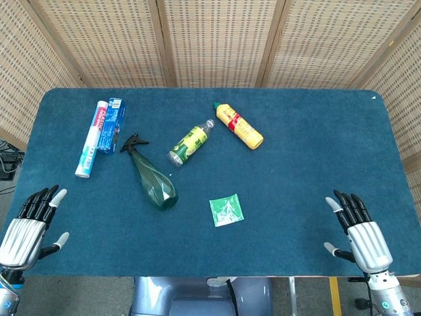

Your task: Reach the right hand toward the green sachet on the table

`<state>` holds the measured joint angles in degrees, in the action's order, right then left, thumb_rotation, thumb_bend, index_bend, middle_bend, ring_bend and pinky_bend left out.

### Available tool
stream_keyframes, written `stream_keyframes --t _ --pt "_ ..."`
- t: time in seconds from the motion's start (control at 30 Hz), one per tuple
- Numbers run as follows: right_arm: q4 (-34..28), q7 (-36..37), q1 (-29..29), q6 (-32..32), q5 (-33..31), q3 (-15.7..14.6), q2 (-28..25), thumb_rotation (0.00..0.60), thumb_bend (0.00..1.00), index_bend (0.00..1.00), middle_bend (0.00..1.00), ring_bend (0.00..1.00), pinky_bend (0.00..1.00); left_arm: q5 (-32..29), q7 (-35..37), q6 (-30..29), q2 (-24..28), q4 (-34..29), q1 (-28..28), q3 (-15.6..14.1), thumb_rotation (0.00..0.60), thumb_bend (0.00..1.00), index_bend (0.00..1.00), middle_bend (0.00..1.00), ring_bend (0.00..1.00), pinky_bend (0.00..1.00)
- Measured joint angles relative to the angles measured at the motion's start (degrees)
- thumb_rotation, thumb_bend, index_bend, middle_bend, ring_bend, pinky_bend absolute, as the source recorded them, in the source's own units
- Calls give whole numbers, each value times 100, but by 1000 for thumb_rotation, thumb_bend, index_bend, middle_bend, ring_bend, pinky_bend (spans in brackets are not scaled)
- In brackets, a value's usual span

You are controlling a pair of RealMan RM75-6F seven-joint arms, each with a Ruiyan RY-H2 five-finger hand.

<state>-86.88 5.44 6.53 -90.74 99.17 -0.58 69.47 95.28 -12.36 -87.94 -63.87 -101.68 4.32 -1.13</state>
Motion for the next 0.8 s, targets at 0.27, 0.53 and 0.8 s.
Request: stream_keyframes --t 0.27,0.53,0.8 --pt "37 -68 47 41 -97 98 79 600 367 24 657 630 481 128 17 -302 -158 82 -84 92 600 410 0 804 767 743" --pt "-137 -255 311 738 -196 60 143 600 773 0 774 857 713 49 22 -253 -90 43 -89 103 600 448 0 811 772 745" --pt "-1057 -1089 922 2321 -496 -45 66 600 810 65 775 859 715 36 45 -262 -55 27 -91 122 600 516 0 761 743 711"
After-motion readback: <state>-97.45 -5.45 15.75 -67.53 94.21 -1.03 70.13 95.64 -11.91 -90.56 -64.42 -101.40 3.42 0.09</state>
